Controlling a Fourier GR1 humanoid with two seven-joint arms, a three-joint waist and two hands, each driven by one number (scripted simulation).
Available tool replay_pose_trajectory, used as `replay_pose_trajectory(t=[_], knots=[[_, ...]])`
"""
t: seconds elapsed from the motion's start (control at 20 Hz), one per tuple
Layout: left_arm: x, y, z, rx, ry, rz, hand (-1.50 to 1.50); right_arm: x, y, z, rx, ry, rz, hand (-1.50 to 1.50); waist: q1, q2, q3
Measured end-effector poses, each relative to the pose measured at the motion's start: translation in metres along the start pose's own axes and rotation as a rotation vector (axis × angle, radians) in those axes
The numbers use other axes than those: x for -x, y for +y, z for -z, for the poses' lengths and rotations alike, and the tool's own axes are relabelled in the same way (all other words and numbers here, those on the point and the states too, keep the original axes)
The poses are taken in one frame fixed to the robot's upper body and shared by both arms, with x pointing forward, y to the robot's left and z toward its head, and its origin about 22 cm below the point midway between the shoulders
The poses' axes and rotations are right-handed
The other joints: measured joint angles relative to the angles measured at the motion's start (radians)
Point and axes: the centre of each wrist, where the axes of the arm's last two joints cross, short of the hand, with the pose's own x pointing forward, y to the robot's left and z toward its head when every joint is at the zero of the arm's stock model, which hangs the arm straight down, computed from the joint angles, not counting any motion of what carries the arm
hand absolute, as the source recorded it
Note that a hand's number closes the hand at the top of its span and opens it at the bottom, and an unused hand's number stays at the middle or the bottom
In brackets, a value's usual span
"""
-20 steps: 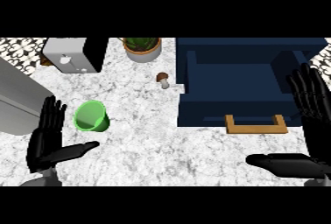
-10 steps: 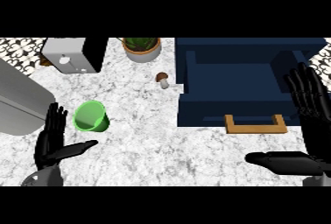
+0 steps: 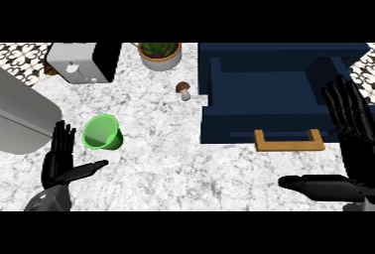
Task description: Pick up the cup, place it into the drawer and close the drawer
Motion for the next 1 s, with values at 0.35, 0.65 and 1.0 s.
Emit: replay_pose_trajectory(t=[0.35, 0.65, 1.0], knots=[[0.011, 0.007, -0.005, -0.002, -0.007, 0.008, -1.5, -0.004, 0.0, 0.004, -0.009, -0.004, 0.01, -1.5, -0.008, 0.003, -0.001], [0.014, -0.005, -0.003, 0.01, -0.001, 0.001, -1.5, -0.006, 0.0, 0.003, -0.023, -0.007, 0.018, -1.5, -0.013, 0.005, -0.002], [0.007, -0.01, 0.012, 0.021, -0.015, -0.017, -1.5, -0.009, 0.002, 0.008, -0.032, -0.004, 0.022, -1.5, -0.016, 0.007, -0.002]])
